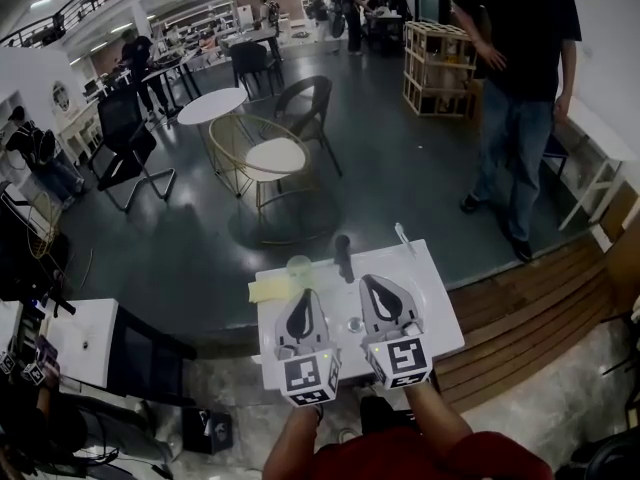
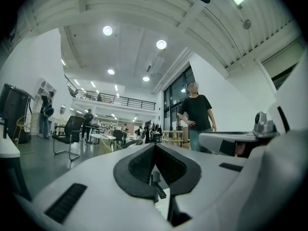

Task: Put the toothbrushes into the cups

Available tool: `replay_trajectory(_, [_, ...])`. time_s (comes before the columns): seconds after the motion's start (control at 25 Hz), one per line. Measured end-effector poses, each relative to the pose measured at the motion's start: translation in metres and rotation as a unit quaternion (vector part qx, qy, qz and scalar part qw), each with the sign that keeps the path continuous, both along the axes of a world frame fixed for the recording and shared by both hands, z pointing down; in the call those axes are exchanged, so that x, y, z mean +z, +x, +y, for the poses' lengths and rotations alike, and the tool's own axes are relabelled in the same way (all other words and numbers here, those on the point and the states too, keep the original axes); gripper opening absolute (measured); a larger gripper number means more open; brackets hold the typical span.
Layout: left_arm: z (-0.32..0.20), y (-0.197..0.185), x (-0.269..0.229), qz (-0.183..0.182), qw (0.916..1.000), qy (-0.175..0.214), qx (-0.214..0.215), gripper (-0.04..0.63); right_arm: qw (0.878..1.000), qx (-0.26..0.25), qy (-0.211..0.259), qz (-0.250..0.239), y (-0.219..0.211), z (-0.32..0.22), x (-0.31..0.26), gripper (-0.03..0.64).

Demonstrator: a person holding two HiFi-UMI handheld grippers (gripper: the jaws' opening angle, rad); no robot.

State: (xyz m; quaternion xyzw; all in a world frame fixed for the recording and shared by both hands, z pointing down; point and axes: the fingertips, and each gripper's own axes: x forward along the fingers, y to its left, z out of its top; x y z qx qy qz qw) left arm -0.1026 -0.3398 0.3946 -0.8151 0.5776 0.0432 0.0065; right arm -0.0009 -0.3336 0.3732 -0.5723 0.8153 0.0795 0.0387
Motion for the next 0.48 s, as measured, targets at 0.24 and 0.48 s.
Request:
replay_trajectory(0.24, [0.008, 0.001, -0.005, 0.001, 0.9999, 0.013, 0.001, 0.029, 1.000, -0.006, -0.001, 0.014, -0.007, 0.006, 0.001, 0.029])
replay_trajectory(0.48, [0.011, -0.006, -0.004, -0.001, 0.9999, 0.012, -0.009, 0.029, 1.000, -0.014, -0.003, 0.018, -0.013, 0.009, 0.002, 0.029])
